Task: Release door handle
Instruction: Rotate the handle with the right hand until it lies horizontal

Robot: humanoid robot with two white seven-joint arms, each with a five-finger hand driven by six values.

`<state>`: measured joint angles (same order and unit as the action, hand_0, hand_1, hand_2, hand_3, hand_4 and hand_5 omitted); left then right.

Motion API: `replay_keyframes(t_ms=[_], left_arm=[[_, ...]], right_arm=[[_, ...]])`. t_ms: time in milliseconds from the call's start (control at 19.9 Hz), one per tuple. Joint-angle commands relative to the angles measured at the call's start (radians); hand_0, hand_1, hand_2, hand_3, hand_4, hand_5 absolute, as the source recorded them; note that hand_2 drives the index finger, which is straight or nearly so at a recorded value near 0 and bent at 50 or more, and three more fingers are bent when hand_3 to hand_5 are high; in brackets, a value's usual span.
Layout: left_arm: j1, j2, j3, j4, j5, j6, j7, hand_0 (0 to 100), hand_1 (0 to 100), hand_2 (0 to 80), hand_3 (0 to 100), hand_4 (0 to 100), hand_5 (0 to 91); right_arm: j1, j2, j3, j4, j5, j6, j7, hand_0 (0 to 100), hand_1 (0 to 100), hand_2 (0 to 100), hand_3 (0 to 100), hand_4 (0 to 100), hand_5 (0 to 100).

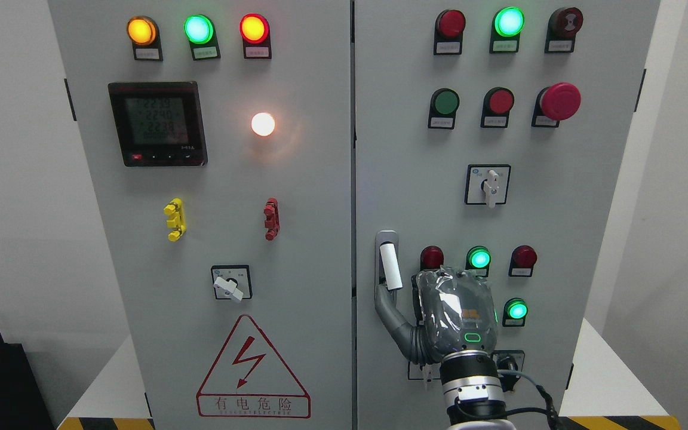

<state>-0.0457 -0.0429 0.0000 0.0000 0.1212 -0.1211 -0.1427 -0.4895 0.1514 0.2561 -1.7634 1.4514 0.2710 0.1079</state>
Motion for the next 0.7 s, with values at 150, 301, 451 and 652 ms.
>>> replay_keyframes(t_ms=[150,301,451,652], left_arm=[[0.001,0.000,0.011,0.017,0.000,0.000,0.000,12,39,0.0,0,0,0.0],[0.000,0.000,0.011,0.017,0.000,0.000,0.000,12,39,0.0,0,0,0.0],[0.000,0.000,0.011,0.017,0.000,-0.002,0.000,12,39,0.0,0,0,0.0],[0.000,0.000,0.011,0.017,0.000,0.000,0.000,12,39,0.0,0,0,0.0]], right_arm=[[0.000,0.002,-0.003,-0.005,0.003,0.001,-0.001,45,9,99,100,98,92],[0.002,0.002,-0.005,-0.007,0.003,0.001,-0.002,45,9,99,100,98,92],[0.000,0.002,-0.012,-0.007,0.003,0.001,-0.002,46,9,99,100,98,92],[0.002,-0.001,-0.018,-0.008,0.004,0.001,-0.002,46,9,99,100,98,92]])
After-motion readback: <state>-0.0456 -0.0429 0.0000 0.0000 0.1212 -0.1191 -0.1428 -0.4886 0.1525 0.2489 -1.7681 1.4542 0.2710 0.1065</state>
